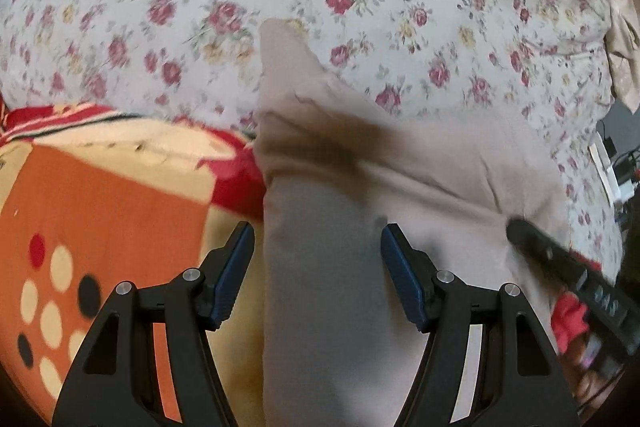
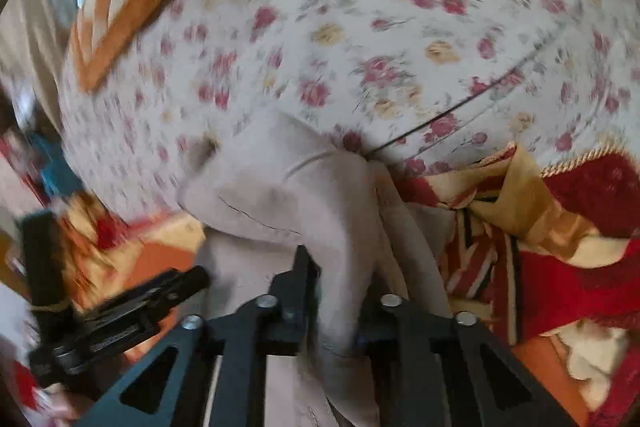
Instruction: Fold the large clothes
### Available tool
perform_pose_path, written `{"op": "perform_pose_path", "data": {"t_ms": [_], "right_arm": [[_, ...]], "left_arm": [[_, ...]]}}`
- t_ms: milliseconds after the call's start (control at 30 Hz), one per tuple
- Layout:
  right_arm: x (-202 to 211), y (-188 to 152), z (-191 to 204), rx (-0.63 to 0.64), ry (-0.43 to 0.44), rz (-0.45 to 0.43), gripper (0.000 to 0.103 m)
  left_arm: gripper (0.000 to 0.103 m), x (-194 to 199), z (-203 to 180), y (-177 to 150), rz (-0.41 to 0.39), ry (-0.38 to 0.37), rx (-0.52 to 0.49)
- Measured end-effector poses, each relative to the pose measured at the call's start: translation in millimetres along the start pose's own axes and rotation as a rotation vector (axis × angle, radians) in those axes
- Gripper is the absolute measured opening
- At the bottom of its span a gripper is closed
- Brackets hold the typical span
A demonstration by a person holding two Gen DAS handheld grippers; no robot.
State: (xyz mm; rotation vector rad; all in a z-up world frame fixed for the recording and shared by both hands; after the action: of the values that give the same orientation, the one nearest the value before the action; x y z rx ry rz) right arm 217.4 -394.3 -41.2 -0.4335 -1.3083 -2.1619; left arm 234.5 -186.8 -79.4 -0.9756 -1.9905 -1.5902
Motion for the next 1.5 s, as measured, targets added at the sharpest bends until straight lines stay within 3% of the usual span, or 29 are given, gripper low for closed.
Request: {"op": "perform_pose_path", "data": {"t_ms": [100,233,267,300,367,433,533,700,933,1067,1200,1300,1400,1500], "right_arm": [[1,-5,-26,-0.047,-0.035,-0.041,0.01],[-20,-27,-61,-0.165,-0.067,0.012,0.01],[-17,-24,-62,-0.182,-0.056,0.01,0.011],[-10,-19,-60,-0.18,-0.048,0.004,0.021],[11,-8,-56,-0.138,-0.088,-0.032,0.04],[32,5,-44,-0.083,-0.107,-0.094,0.041],[46,18,-8,0.0,-0.033,-0.115,0.041],[8,20,48,0.207,0.006,-0.06,0.041],[-62,20,-30,0.057,-0.216,-0.048,0.04],[-79,3,-70,-0.112,-0.195,-0.013,0.041],[-66,8,-68,-0.103,-0.168,-0.001,0.046],[-28,15,-56,-0.076,-0.122,0.002,0.052],[19,10,-42,0.003,-0.085,-0.012,0.071],[49,-10,-32,0.046,-0.065,-0.001,0.071]], "left_arm": [[0.066,-28,-5,-7,0.063,-0.011,0.032],[0.069,-37,-5,-9,0.092,-0.01,0.058],[0.069,-31,-4,-5,0.079,-0.021,0.04],[0.069,-27,-3,-2,0.066,-0.021,0.025],[0.069,-17,3,8,0.021,0.001,0.007],[0.069,-13,7,17,-0.007,0.006,0.018],[0.069,-16,15,31,-0.032,0.039,0.05],[0.069,-33,13,47,-0.04,0.092,0.046],[0.072,-88,-1,48,0.03,0.147,-0.024],[0.08,-93,-3,41,0.013,0.136,-0.033],[0.079,-69,1,34,0.053,0.085,-0.067],[0.079,-21,-4,23,0.053,-0.049,-0.034],[0.079,26,-12,1,0.055,-0.132,-0.075],[0.08,58,-13,-38,0.073,-0.136,-0.145]]}}
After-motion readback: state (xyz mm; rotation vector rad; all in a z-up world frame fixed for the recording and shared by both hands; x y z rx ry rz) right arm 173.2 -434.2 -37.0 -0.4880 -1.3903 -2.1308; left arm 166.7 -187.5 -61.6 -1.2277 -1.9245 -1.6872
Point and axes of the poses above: each gripper's, at about its wrist camera, not at the fingertips, and x roughly against the way its jaws point, z to its left, y to its top, the point moved 7 cm from there along -x, roughly the way its jaws point, and after that the axes turned 15 degrees about -z, right-handed, at the moved point
